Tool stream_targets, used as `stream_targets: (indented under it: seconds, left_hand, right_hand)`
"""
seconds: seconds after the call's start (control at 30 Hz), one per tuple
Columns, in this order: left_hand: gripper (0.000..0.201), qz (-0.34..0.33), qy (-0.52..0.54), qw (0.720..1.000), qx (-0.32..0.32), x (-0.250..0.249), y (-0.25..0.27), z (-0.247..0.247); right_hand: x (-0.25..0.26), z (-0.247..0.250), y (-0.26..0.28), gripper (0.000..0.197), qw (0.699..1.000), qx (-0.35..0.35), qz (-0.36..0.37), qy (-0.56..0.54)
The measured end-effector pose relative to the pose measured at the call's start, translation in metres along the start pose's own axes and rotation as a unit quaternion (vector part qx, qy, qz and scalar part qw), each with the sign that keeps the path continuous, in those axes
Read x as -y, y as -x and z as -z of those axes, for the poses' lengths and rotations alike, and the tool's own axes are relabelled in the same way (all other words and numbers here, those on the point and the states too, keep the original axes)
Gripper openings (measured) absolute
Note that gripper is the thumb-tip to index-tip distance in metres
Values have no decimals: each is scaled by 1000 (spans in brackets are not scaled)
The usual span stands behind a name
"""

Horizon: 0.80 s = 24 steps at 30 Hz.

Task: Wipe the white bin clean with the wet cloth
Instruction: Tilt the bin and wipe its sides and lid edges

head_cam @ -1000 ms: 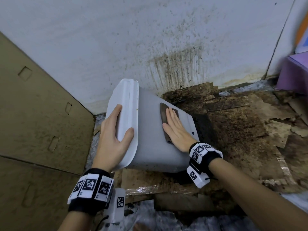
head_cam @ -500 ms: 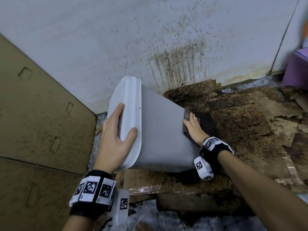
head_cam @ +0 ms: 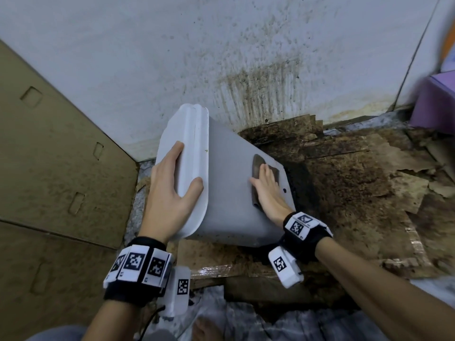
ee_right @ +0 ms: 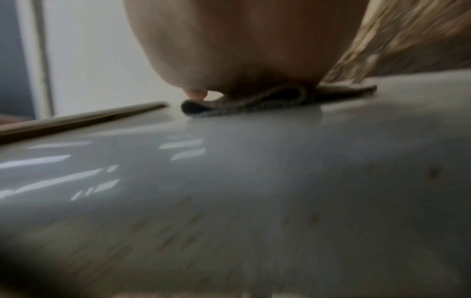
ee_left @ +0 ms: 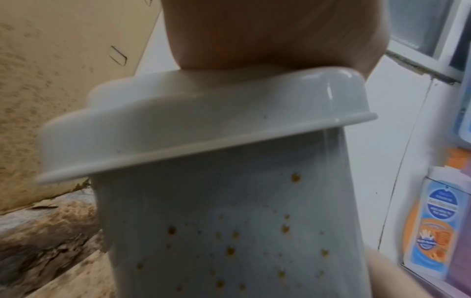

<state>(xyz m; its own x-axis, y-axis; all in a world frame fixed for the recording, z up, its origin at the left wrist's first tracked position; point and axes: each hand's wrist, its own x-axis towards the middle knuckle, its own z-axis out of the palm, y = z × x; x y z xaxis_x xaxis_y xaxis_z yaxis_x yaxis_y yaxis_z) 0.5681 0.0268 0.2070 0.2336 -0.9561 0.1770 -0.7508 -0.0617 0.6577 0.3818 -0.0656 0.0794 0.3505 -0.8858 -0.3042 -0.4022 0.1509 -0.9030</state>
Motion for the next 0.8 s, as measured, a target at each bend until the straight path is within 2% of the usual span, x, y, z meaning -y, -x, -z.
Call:
stream_targets:
  seconds: [0.27, 0.33, 0.43, 0.63, 0.8]
  left_hand:
    - [76, 12, 5, 1000, -10, 3, 3, 3]
    - [76, 10, 4, 1000, -9, 2, 4, 3]
    - [76, 4, 0, 1000, -4, -3, 4, 1]
    - [76, 8, 2, 1000, -5, -1, 5, 2]
    - [75, 13, 9, 1000, -4, 2, 6, 3]
  right_hand:
    - [34, -41, 52, 68, 989, 26, 138, 47]
    - [28, -45, 54, 63, 985, 3, 165, 52]
    - [10, -51, 55, 58, 975, -74, 204, 43]
    - [-32, -44, 47, 56, 977, -103, 182, 49]
    - [-82, -32, 39, 61, 988, -123, 80, 42]
